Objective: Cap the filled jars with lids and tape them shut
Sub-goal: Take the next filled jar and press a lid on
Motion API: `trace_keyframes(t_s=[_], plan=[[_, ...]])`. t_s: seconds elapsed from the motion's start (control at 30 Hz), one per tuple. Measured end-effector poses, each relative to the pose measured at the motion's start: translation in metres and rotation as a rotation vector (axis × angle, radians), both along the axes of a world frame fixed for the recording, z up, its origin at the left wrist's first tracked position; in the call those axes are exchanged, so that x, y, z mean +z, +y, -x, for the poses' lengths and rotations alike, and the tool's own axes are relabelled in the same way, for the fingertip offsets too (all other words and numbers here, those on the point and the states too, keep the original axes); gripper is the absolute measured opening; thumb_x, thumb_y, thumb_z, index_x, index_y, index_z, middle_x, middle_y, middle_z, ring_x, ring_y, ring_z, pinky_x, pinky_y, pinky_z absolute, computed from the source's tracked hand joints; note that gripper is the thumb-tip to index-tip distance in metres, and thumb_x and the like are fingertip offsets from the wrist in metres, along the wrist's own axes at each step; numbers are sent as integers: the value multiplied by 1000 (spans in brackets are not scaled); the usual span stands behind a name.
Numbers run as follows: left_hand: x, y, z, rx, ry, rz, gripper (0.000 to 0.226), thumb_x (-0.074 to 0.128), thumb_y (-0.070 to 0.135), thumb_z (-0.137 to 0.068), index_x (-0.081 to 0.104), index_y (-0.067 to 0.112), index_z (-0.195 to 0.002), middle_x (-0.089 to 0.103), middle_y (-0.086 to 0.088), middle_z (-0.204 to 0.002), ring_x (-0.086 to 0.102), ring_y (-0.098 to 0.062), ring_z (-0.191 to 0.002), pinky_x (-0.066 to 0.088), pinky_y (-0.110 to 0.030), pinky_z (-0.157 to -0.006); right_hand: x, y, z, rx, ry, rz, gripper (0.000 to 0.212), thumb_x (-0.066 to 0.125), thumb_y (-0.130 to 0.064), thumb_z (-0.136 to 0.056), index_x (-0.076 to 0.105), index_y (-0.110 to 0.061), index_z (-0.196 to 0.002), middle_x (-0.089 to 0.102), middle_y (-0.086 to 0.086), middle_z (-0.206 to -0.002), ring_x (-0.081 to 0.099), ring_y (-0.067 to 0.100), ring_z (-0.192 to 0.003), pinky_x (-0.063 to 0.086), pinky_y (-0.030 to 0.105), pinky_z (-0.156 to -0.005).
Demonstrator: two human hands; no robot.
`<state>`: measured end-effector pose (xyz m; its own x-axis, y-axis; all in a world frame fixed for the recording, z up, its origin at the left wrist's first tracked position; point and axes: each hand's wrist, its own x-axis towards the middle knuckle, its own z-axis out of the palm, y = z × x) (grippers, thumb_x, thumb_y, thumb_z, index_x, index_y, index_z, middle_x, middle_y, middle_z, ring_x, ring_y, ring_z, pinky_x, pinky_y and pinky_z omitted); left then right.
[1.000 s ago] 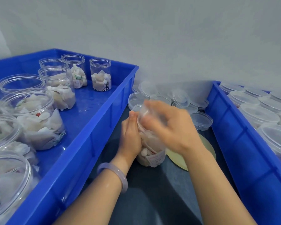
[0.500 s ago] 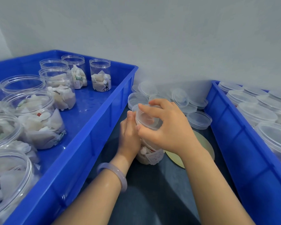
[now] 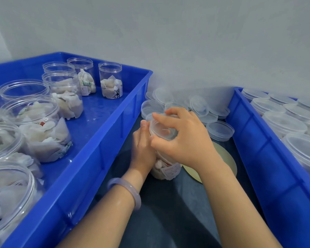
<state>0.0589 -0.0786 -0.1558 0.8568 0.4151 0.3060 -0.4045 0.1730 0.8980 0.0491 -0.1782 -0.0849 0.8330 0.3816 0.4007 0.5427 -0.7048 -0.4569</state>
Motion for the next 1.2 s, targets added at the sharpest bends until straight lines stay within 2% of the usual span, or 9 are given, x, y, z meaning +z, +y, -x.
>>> trace_keyframes(t_s=[0.27, 0.37, 0.5, 0.67, 0.8, 0.9, 0.97, 1.07, 1.2], plan=[[-5, 0, -2, -38, -16, 92, 44, 34, 44, -90, 59, 15, -68, 58, -6, -66, 55, -21, -71, 44, -34, -70, -6, 2, 3, -63, -68, 55, 56, 58, -52, -67, 62, -41, -122, 52, -8, -129, 45, 18, -113, 39, 27, -82], [-7, 0, -3, -5, -10, 73, 42, 34, 42, -92, 57, 23, -62, 59, 7, -58, 57, -7, -62, 46, -20, -64, -6, 2, 4, -71, -46, 48, 56, 58, -52, -68, 61, -42, -122, 51, -9, -129, 44, 17, -114, 37, 25, -83], [-3, -1, -3, -30, -54, 58, 50, 31, 43, -91, 68, 21, -65, 67, 4, -64, 63, -14, -67, 49, -32, -70, -4, 6, 6, -112, -12, 22, 63, 49, -59, -64, 60, -41, -123, 51, -9, -129, 43, 17, -116, 34, 24, -83], [-2, -2, -4, -94, -55, 136, 57, 29, 37, -98, 75, 26, -66, 71, 6, -67, 67, -7, -69, 50, -29, -70, -1, 15, 13, -200, 1, 39, 66, 40, -64, -65, 59, -40, -123, 50, -7, -128, 40, 20, -117, 28, 23, -79], [-1, -3, -1, -83, -83, 120, 59, 24, 19, -106, 71, 20, -70, 71, 6, -69, 66, -8, -69, 51, -21, -67, 4, 7, 16, -128, 56, 200, 64, 49, -61, -80, 41, -39, -140, 35, -2, -144, 29, 23, -128, 29, 26, -93], [-1, -3, 0, -3, -93, 58, 42, 42, 18, -100, 68, 37, -73, 66, 12, -80, 58, -13, -78, 46, -19, -78, 12, -2, 21, -21, 164, 303, 70, 44, -51, -88, 20, -32, -150, 13, 4, -158, 12, 24, -139, 16, 32, -109], [0, -3, 0, 8, -79, 99, 51, 37, 26, -100, 64, 29, -57, 63, 10, -63, 56, -11, -66, 47, -23, -67, 17, -6, 22, 6, 224, 337, 69, 43, -45, -90, 15, -30, -151, 8, 3, -159, 9, 23, -140, 16, 33, -109], [-1, -3, -2, 44, -69, 28, 70, 24, 17, -106, 60, 22, -45, 57, 13, -46, 52, 4, -48, 41, -12, -51, 24, -10, 20, -44, 195, 361, 65, 53, -54, -84, 34, -34, -142, 33, 5, -145, 27, 28, -129, 31, 36, -96], [-4, -1, 0, -13, -49, -2, 67, 21, 20, -106, 68, 24, -59, 67, 11, -58, 63, 2, -59, 46, -12, -58, 25, -7, 17, -139, 215, 175, 71, 68, -62, -63, 45, -37, -125, 40, -4, -116, 35, 17, -118, 37, 30, -85]])
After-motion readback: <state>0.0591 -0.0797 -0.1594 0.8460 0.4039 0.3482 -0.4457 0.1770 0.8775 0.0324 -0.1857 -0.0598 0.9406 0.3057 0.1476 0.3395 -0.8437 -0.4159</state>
